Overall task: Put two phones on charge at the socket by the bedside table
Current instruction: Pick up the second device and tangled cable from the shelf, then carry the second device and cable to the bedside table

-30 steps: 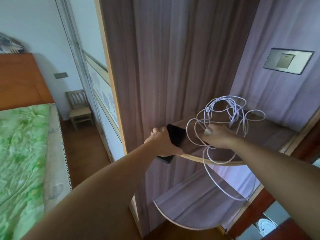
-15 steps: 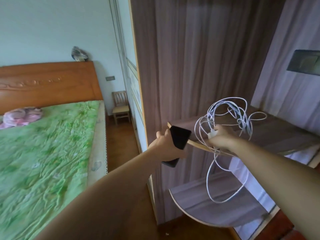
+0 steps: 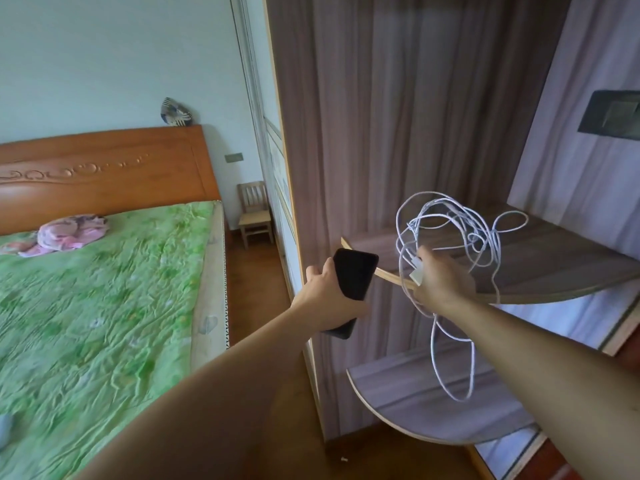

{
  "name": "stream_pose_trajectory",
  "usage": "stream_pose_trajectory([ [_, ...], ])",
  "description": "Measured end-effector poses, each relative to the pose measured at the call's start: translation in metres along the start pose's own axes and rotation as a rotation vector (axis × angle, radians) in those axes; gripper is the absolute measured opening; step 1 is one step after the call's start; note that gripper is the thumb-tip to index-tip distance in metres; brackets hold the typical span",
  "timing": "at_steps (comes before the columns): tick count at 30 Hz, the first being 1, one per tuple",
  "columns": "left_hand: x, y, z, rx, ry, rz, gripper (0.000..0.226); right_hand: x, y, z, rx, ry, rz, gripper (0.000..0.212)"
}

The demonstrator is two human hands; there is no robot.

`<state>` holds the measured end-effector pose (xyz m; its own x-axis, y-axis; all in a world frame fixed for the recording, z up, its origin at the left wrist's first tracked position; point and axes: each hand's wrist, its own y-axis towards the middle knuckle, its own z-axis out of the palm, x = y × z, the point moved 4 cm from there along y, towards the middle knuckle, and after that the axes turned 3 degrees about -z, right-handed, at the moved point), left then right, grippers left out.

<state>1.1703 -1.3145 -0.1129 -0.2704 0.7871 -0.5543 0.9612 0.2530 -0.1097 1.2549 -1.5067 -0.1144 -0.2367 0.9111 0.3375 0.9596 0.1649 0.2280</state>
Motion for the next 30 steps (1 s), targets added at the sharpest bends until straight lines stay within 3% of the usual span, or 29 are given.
stream_pose_trajectory([
  [10,0.01,-0.014,-0.014,-0.087,-0.093,-0.014,0.093,0.046,-0.004,-0.048,-0.16,0.443,-0.033,0.042],
  [15,0.021,-0.03,-0.051,-0.229,-0.19,-0.051,0.09,0.104,-0.007,-0.078,-0.09,0.53,-0.17,0.029],
  [22,0.081,-0.077,-0.106,-0.384,-0.209,-0.16,0.089,0.194,-0.031,-0.081,0.034,0.668,-0.414,0.043],
  [30,0.194,-0.165,-0.164,-0.522,-0.15,-0.349,0.097,0.313,-0.082,-0.04,0.265,0.712,-0.523,0.062],
])
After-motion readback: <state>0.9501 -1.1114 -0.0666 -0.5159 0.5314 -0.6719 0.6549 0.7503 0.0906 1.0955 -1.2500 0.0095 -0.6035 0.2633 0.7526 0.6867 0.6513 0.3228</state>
